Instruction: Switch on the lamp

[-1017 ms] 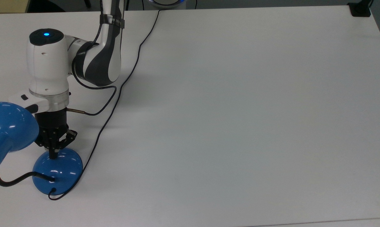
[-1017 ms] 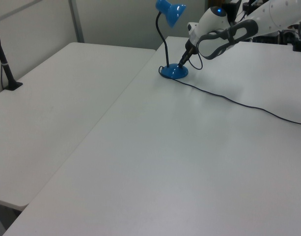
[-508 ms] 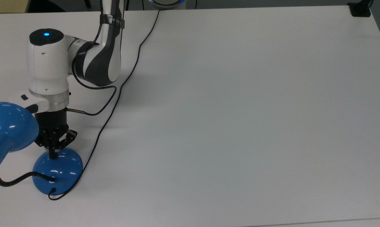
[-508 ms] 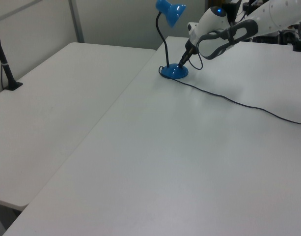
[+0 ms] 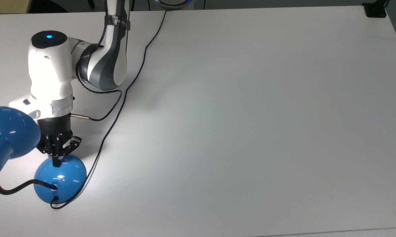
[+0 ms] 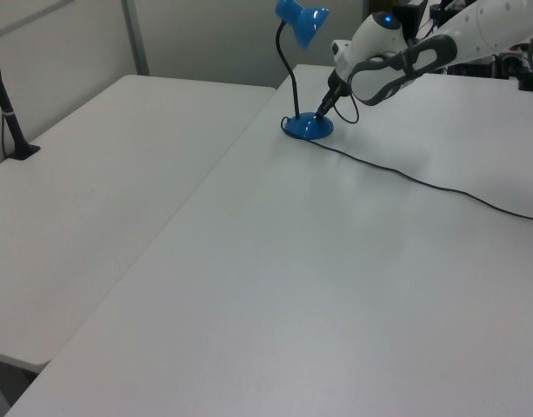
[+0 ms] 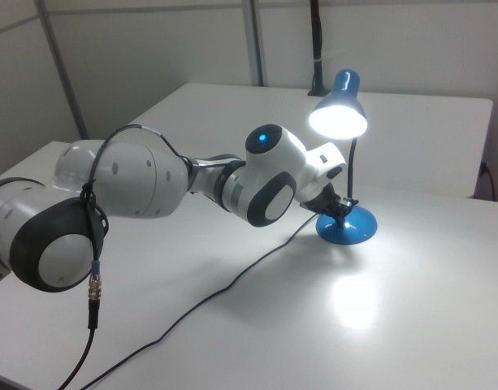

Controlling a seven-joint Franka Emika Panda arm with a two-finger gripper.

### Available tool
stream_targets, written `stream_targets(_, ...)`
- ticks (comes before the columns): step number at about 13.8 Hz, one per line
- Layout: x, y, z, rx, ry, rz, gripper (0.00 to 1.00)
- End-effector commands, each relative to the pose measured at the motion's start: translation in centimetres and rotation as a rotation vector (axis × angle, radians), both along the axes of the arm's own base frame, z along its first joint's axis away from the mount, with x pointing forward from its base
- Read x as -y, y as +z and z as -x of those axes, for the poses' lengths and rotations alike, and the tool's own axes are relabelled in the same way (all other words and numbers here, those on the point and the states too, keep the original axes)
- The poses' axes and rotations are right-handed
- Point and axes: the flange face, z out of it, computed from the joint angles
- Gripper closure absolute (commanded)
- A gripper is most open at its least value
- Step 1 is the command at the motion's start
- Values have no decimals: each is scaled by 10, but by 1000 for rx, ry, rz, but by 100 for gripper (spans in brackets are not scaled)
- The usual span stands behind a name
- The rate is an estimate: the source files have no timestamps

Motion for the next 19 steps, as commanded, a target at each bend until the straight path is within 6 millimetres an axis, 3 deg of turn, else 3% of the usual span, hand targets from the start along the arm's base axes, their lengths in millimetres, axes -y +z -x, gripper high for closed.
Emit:
stream_targets(1, -6, -19, -4, -2, 16, -14, 99)
stream_targets(4, -6, -18, -4, 1, 13, -16, 99)
stream_targets(8, -7, 26, 3, 55, -19, -52, 99)
stream_targets(12, -37, 48, 39, 10, -35, -125, 97)
stream_targets(15, -51, 66, 55, -124, -42, -200, 92)
stream_targets(17, -53, 91, 68, -223, -37, -244, 82)
stream_targets(18, -55, 117, 81, -276, -31, -269, 65)
stream_targets(19, -56, 133, 91, -316, -36, -291, 37)
